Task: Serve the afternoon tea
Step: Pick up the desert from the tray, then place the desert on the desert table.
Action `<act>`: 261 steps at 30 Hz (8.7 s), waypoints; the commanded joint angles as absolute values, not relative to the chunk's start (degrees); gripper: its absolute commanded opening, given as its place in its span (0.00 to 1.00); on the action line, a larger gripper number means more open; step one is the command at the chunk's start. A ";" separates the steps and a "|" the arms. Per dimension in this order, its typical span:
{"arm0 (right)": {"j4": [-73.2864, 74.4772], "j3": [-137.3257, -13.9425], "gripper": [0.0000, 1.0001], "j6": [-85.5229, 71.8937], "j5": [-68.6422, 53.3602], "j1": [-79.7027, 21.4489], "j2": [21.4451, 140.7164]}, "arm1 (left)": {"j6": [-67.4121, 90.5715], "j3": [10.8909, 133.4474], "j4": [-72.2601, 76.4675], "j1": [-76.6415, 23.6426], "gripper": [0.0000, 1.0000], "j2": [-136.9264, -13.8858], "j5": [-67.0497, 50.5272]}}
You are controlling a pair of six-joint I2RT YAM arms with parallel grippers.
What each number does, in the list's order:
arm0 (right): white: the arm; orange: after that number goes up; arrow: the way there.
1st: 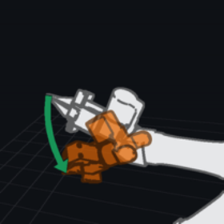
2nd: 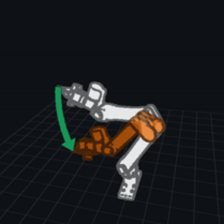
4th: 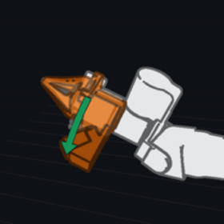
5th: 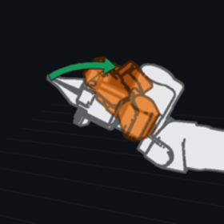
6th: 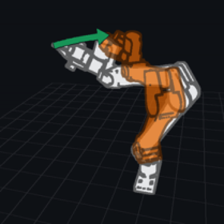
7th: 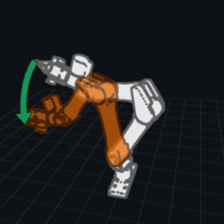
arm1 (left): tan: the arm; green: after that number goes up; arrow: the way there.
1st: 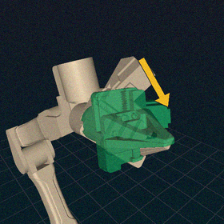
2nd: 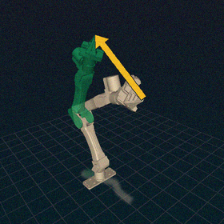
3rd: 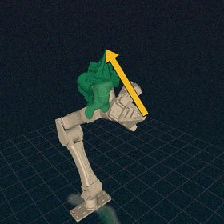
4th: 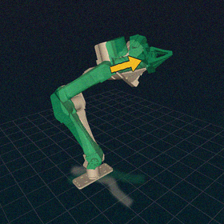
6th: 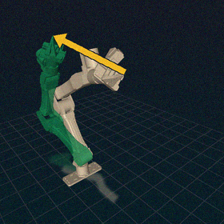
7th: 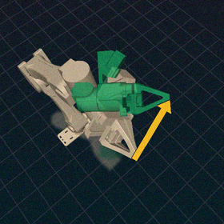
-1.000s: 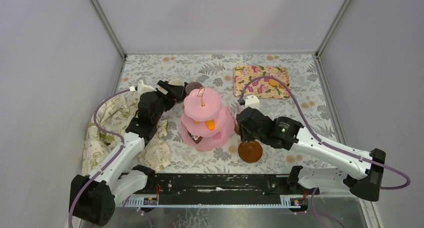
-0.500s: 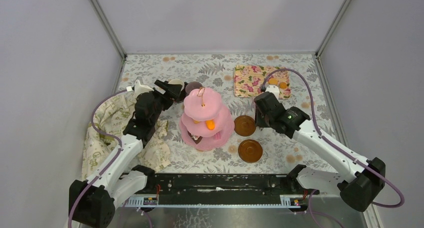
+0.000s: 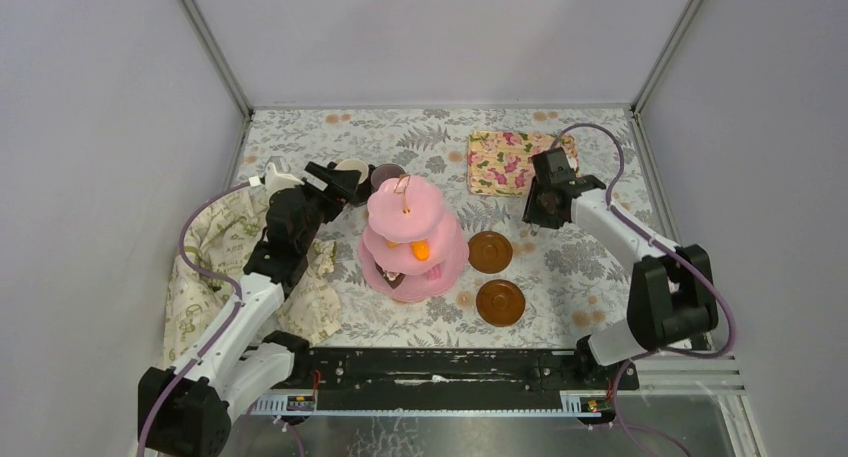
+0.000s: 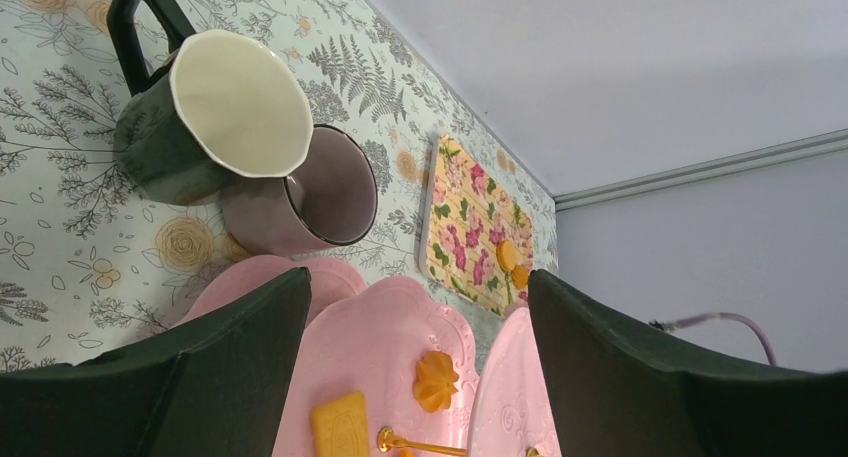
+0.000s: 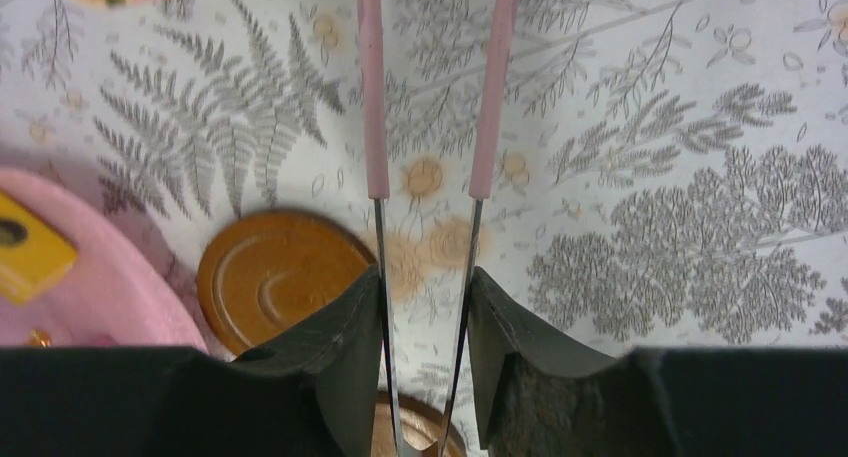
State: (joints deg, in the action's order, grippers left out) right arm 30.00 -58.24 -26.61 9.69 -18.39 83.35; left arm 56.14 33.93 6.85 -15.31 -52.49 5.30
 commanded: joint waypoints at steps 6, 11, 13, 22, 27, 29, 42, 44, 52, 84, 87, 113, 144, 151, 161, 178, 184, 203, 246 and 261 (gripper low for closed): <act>26.45 -69.64 0.41 -25.84 6.96 -14.03 93.94 | 57.16 32.25 11.57 -14.48 0.87 -51.86 3.95; 27.76 -73.35 0.41 -25.92 6.46 -12.43 99.22 | 57.74 31.86 12.15 -14.09 0.87 -51.56 3.37; 28.18 -74.46 0.41 -26.00 6.26 -11.83 100.62 | 57.83 31.73 12.32 -13.96 0.87 -51.27 3.35; 29.77 -78.95 0.42 -25.98 6.38 -10.74 105.37 | 58.44 31.30 12.67 -13.61 0.87 -50.91 2.92; 30.85 -81.83 0.42 -25.68 6.49 -10.17 107.50 | 58.75 31.04 12.79 -13.45 0.87 -50.45 2.79; 31.41 -82.91 0.42 -25.73 6.63 -9.89 108.30 | 58.81 31.16 12.83 -13.44 0.87 -50.42 2.70; 34.62 -88.79 0.46 -25.95 7.28 -8.95 113.19 | 59.34 30.60 13.69 -13.28 0.87 -51.16 2.11; 34.97 -89.78 0.46 -25.80 7.69 -8.83 113.97 | 59.33 30.51 13.68 -13.13 0.87 -51.16 2.07; 35.90 -93.69 0.47 -25.30 7.91 -7.63 117.11 | 59.60 30.10 14.05 -12.49 0.87 -51.56 1.79; 38.28 -94.66 0.26 -22.78 8.30 -7.38 118.04 | 60.91 29.36 15.63 -11.25 0.87 -51.83 -0.08; 37.69 -92.86 0.24 -22.85 7.74 -7.36 116.38 | 60.82 29.29 15.32 -11.08 0.87 -51.47 -0.20; 37.12 -82.98 0.16 -21.30 8.59 -15.05 96.64 | 59.78 30.50 13.64 -10.15 0.87 -50.80 -0.53; 63.97 -89.43 0.17 -36.11 20.21 -65.78 67.58 | 58.05 32.92 12.93 -9.93 0.86 -55.28 -0.37; 64.35 -91.12 0.17 -37.79 21.77 -73.48 71.44 | 57.59 33.81 12.14 -9.94 0.86 -55.25 -0.05; 62.02 -93.58 0.17 -36.53 20.83 -76.11 76.82 | 57.97 33.85 12.31 -9.93 0.86 -54.92 -0.21; 59.90 -101.68 0.18 -32.46 18.84 -76.29 85.84 | 59.63 32.35 14.28 -9.95 0.86 -53.91 -1.21; 59.94 -103.17 0.18 -31.69 18.89 -76.16 87.79 | 59.68 32.27 14.42 -9.93 0.86 -53.47 -1.37; 57.28 -104.49 0.17 -28.81 12.94 -69.17 91.84 | 60.07 30.97 16.32 -9.93 0.87 -53.01 -1.79; 56.19 -103.79 0.45 -28.18 11.08 -66.67 92.39 | 60.82 30.64 18.03 -9.49 0.86 -54.23 -3.00; 55.08 -101.11 0.44 -28.43 12.01 -66.63 88.56 | 60.73 31.10 17.77 -9.49 0.86 -55.06 -2.65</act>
